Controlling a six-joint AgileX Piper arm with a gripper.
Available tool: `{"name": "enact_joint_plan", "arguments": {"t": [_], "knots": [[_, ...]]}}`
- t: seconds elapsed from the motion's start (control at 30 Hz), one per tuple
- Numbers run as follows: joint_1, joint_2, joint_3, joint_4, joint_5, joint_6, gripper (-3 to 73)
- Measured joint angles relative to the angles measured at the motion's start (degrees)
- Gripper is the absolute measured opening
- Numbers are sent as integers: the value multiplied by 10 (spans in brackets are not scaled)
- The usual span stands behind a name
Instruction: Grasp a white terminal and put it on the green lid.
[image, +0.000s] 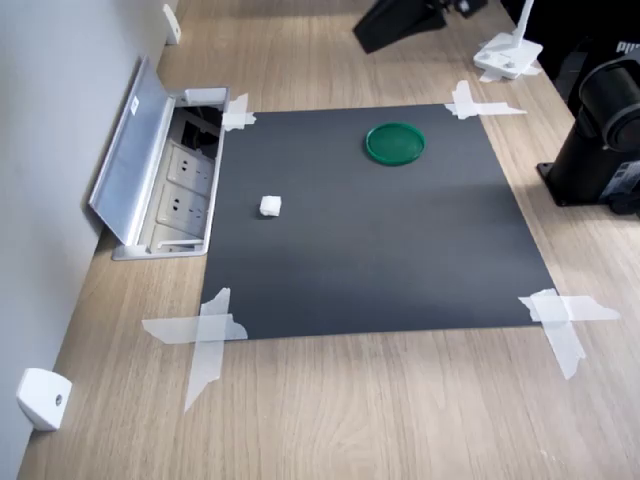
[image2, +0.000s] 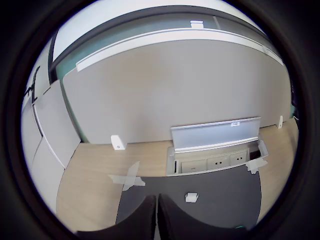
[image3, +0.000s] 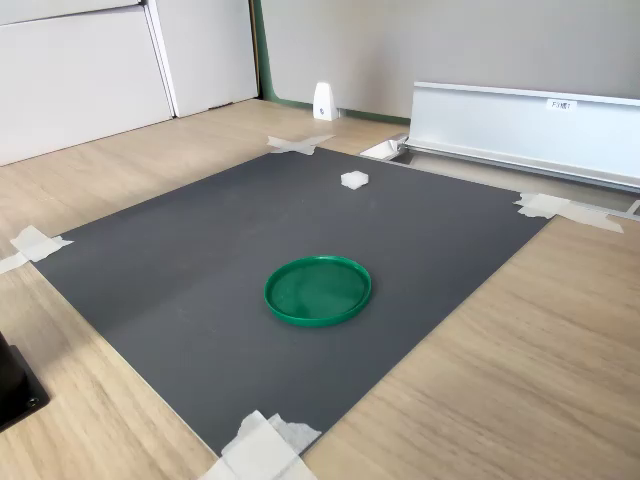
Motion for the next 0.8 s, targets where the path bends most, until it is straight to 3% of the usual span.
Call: {"name": "enact_joint_plan", "arguments": {"t": [0.3, 0.53, 0.8], "knots": [[0, 105, -141, -89, 117, 0, -8], [0, 173, -207, -110, 155, 0, -8], [0, 261, -287, -133, 250, 0, 0]]}}
